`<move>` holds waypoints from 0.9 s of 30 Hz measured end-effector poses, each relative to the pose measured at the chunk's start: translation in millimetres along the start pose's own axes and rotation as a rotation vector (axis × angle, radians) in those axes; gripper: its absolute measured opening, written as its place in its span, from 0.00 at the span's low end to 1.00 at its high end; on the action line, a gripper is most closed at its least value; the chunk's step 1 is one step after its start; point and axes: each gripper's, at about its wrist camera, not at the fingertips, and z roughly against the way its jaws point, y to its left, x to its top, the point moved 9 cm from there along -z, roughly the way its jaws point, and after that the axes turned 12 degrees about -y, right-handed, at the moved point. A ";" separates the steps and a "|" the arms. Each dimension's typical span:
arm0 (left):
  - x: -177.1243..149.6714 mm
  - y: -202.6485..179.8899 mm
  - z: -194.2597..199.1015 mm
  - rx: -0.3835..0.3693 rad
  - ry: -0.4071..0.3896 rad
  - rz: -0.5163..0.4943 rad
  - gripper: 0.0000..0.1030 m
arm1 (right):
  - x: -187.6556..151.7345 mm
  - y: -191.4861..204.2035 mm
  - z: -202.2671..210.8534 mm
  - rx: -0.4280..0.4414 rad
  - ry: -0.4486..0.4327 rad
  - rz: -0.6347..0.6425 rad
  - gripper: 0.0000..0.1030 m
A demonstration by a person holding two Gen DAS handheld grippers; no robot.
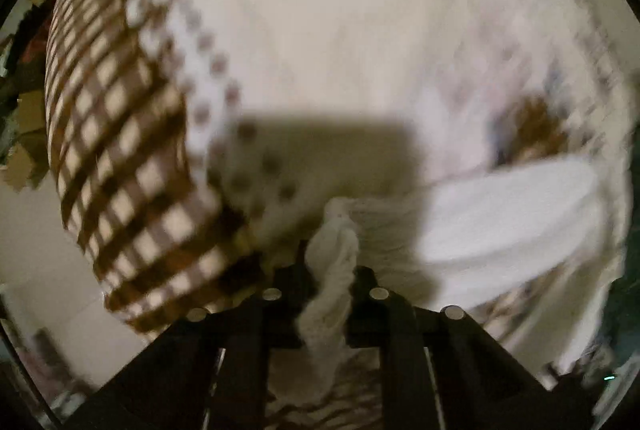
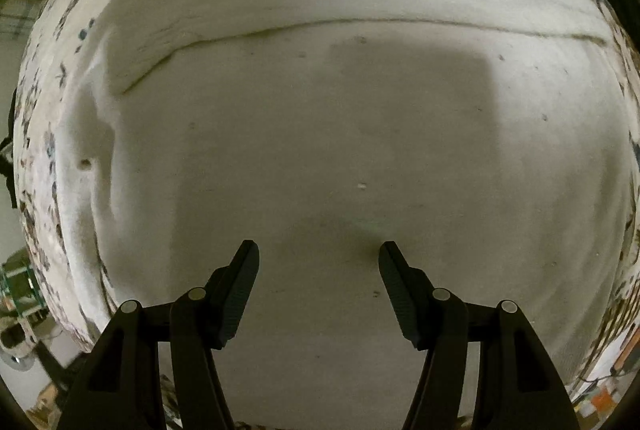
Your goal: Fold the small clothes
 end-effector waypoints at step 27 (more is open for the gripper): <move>120.9 46.2 -35.5 -0.219 -0.205 0.495 0.62 | 11.7 -4.5 2.4 -0.068 -0.071 0.033 0.70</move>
